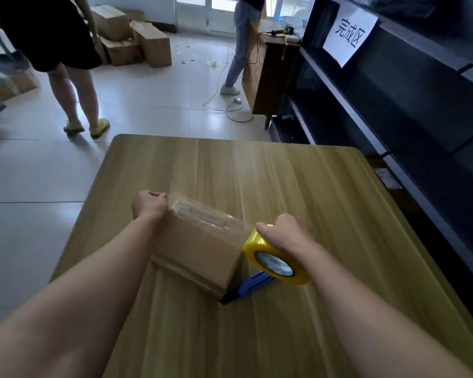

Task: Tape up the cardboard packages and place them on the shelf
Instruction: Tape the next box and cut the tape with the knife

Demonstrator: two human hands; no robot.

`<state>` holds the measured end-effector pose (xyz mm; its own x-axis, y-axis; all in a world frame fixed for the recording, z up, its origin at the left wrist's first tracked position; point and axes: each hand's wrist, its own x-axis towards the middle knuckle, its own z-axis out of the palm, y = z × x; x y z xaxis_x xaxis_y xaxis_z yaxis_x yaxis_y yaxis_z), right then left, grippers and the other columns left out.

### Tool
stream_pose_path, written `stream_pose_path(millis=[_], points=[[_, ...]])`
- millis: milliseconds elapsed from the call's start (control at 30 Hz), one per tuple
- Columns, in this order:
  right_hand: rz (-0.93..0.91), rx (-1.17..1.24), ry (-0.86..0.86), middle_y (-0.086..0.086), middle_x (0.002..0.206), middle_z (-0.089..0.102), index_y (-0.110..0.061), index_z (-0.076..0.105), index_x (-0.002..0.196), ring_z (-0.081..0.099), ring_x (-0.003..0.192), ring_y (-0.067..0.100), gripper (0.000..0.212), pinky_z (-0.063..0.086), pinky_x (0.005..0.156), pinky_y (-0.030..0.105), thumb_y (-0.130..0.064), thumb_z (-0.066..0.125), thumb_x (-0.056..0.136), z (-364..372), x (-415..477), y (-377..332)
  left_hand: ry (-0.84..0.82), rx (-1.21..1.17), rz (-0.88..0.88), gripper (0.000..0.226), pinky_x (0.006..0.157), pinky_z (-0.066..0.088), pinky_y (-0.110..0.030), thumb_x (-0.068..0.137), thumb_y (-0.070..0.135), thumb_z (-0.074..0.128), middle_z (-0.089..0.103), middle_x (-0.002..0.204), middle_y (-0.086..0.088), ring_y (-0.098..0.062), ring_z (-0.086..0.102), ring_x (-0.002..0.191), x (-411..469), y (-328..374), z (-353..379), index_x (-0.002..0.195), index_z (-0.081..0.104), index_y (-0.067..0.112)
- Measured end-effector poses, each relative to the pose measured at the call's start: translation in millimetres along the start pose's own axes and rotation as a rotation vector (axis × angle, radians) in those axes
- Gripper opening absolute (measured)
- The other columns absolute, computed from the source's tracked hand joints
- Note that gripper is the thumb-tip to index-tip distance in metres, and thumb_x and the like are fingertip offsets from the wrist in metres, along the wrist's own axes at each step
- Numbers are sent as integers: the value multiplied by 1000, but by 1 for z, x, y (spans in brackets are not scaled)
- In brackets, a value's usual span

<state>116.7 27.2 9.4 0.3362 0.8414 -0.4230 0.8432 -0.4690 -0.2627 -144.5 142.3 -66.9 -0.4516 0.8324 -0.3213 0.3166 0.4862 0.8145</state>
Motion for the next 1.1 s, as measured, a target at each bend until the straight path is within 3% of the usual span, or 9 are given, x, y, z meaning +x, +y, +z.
stream_pose_path(millis=[233, 433, 633, 933, 1100], points=[[23, -61, 36, 7, 94, 56, -8, 66, 108, 54, 87, 28, 52, 44, 72, 32, -53, 47, 89, 0, -3, -1, -22, 61, -16, 24, 95, 50, -39, 85, 22, 61, 71, 105, -14, -32, 64, 104, -2, 3, 6, 99, 73, 7], [19, -73, 40, 7, 101, 61, -11, 65, 109, 52, 86, 26, 53, 41, 71, 32, -56, 49, 89, -2, -3, -3, -25, 97, -48, 26, 97, 49, -39, 86, 17, 60, 68, 112, -18, -34, 61, 108, 3, -6, 10, 105, 71, 4], [-1, -76, 47, 4, 92, 59, -12, 67, 103, 56, 86, 26, 52, 42, 69, 31, -59, 49, 88, -2, -2, -3, -14, 89, -59, 29, 96, 50, -40, 83, 11, 59, 67, 112, -22, -37, 62, 107, 2, -11, 10, 105, 70, -2], [-6, -78, 50, 5, 96, 62, -12, 66, 105, 57, 86, 26, 54, 43, 69, 32, -60, 49, 88, -2, -5, -3, -45, 111, -43, 31, 99, 48, -39, 87, 14, 58, 65, 118, -21, -36, 59, 112, 0, -12, 9, 113, 68, 1], [-5, -80, 44, 4, 94, 60, -12, 66, 104, 57, 85, 25, 52, 43, 68, 31, -59, 49, 87, -1, -4, -3, -91, 104, -114, 33, 94, 51, -42, 82, 11, 58, 64, 114, -21, -37, 61, 107, 7, -15, 9, 109, 64, -7]])
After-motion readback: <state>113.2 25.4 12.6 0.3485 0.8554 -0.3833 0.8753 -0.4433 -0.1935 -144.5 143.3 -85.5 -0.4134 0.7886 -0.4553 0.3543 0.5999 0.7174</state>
